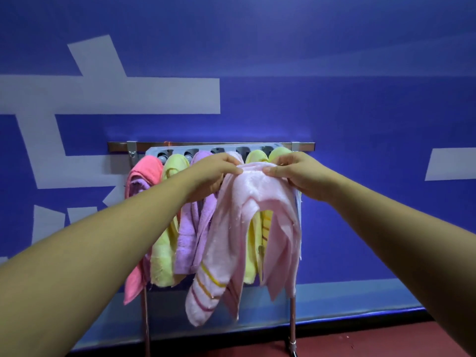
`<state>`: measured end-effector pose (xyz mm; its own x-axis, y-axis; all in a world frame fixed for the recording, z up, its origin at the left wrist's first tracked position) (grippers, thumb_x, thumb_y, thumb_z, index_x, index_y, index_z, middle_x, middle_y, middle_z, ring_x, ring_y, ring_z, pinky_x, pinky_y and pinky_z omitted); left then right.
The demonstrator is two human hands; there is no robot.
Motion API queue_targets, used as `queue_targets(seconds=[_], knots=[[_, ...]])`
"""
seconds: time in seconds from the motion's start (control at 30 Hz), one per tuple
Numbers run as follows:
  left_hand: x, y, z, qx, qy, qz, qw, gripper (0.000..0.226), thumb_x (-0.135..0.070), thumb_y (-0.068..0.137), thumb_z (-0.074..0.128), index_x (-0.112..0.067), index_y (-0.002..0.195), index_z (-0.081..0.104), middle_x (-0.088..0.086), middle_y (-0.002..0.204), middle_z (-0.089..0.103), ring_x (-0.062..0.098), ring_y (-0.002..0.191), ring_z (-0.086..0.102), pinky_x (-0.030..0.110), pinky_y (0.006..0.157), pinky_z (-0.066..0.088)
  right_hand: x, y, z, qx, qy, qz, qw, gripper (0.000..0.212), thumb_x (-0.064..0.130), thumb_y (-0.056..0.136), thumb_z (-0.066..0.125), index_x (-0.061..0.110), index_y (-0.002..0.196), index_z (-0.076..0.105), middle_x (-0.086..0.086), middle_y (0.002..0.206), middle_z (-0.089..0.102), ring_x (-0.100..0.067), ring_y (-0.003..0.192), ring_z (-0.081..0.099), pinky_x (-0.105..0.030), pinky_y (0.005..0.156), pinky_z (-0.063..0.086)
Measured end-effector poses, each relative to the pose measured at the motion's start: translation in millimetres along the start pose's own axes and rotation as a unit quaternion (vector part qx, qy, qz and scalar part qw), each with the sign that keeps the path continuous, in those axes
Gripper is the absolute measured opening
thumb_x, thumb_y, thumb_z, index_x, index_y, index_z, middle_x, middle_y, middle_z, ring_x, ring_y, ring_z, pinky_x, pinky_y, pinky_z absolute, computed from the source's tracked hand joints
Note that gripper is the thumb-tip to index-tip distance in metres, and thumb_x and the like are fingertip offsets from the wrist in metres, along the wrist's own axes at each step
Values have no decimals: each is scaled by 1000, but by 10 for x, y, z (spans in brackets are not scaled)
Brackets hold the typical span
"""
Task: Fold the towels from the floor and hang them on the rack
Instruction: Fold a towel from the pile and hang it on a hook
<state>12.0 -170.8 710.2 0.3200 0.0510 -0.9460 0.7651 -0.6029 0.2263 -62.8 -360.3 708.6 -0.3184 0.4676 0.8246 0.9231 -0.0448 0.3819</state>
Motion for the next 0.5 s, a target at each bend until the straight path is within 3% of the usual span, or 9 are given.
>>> queue_targets(seconds=[0.1, 0.17, 0.27, 0.4, 0.5], knots=[[-114, 284, 34, -11, 56, 28, 998, 28, -6, 66, 63, -11, 92, 58, 15, 94, 57, 25, 91, 52, 37, 78, 42, 24, 234, -259, -62, -104, -10, 993, 25, 34, 81, 77, 11, 85, 70, 0, 76, 66, -11, 68, 58, -27, 63, 45], [-179, 495, 21, -17, 118, 44, 992, 22, -1, 75, 65, -12, 94, 59, 11, 93, 58, 24, 90, 52, 36, 81, 41, 36, 410, -399, -80, -152, -7, 985, 19, 32, 86, 75, 14, 83, 69, 4, 72, 64, -8, 60, 56, -24, 56, 43], [-274, 815, -6, -20, 191, 47, 980, 21, 2, 84, 60, -11, 101, 59, 8, 99, 56, 18, 85, 48, 25, 69, 37, 30, 716, -531, -83, -219, -3, 972, 20, 33, 85, 76, 14, 90, 73, 3, 75, 64, -10, 64, 56, -24, 56, 42], [-346, 1185, -33, -41, 255, 43, 965, 16, 1, 86, 59, -12, 96, 56, 8, 89, 46, 22, 80, 37, 27, 61, 29, 12, 1066, -613, -57, -328, 27, 942, 21, 33, 82, 79, 15, 91, 74, -5, 85, 68, -19, 74, 59, -29, 65, 47], [-253, 1475, -75, -99, 253, 59, 961, 16, -11, 86, 66, -14, 99, 58, 4, 86, 55, 22, 77, 50, 30, 67, 42, -84, 1295, -629, -101, -349, 14, 931, 15, 29, 81, 80, 19, 86, 71, 1, 74, 65, -18, 70, 59, -25, 58, 44]])
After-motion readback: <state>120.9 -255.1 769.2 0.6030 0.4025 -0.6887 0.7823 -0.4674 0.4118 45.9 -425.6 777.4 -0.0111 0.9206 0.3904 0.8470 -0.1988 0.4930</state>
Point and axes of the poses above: each hand's wrist, its own y-axis towards the middle knuckle, its own z-axis out of the palm, x = y × z, the point moved 3 cm from there along y, towards the middle knuckle
